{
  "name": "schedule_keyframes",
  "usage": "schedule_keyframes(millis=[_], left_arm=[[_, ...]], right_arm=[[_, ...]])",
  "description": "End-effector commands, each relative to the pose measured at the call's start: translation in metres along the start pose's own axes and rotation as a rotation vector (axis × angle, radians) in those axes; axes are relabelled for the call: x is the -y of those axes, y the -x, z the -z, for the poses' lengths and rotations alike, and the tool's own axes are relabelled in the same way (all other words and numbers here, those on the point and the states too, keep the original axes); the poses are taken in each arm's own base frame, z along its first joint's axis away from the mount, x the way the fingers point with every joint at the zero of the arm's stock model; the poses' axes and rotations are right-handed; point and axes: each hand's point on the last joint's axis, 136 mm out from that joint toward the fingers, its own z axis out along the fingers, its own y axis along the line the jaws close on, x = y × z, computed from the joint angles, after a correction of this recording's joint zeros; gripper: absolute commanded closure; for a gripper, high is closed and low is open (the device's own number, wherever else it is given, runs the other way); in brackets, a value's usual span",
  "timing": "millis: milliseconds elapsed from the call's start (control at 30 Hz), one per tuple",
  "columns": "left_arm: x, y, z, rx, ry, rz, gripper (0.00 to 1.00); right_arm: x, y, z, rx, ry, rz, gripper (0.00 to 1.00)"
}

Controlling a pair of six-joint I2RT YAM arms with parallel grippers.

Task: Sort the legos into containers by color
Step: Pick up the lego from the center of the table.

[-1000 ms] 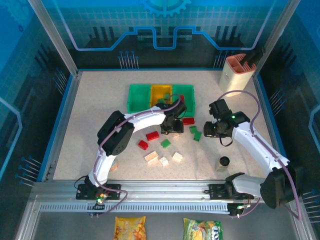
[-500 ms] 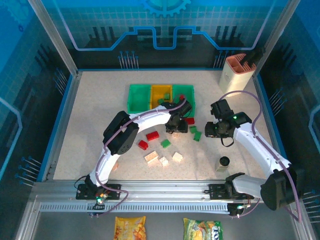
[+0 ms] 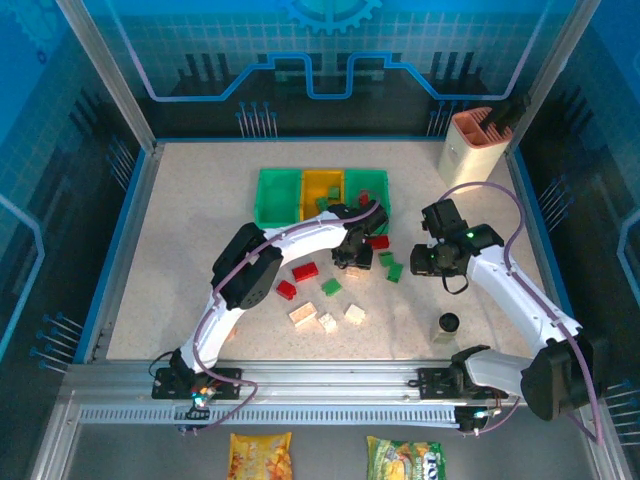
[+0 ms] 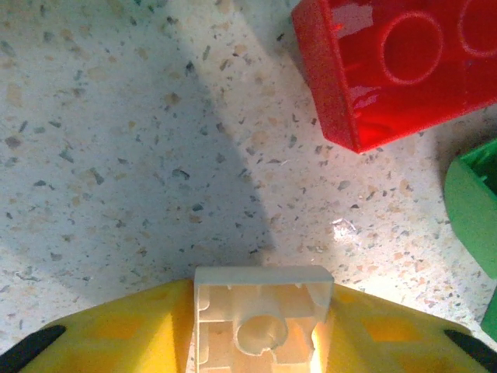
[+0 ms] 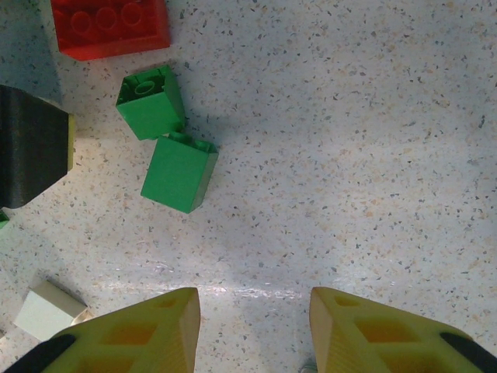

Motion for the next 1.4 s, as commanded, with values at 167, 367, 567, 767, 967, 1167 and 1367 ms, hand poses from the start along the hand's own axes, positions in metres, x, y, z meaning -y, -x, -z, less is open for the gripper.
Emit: schedule_keyframes(millis=[167,367,567,767,967,1167,1367], left_arm=[[-0.002,-0.006,-0.002,-0.032,0.034,-0.050,0.59],[0.004,0.001,0.013,0.008,0.006,-0.071,0.60],[0.003,0.009,0.039,0.058,-0.005,-0.087,0.60],[-0.008,0.021,0.071,0.112,0.019,-0.092,0.60],[-0.029,0.031,0.098,0.151,0.025,-0.073,0.61],[-0.074,0.052,0.125,0.197,0.052,-0.025,0.61],[-0.131,0.075,0.148,0.244,0.080,0.055,0.61]], right_arm=[[0.005,-0.006,0.004,-0.012,-0.004,0.000,0.57],[0.004,-0.005,0.005,-0.010,-0.001,-0.001,0.57],[0.003,-0.001,0.007,-0.005,0.001,0.002,0.57],[0.001,0.002,0.007,-0.006,0.004,0.007,0.57],[-0.002,0.009,0.007,0.000,0.013,0.008,0.57],[-0.006,0.014,0.007,0.005,0.022,0.007,0.57],[-0.007,0.015,0.007,0.002,0.023,0.007,0.57]])
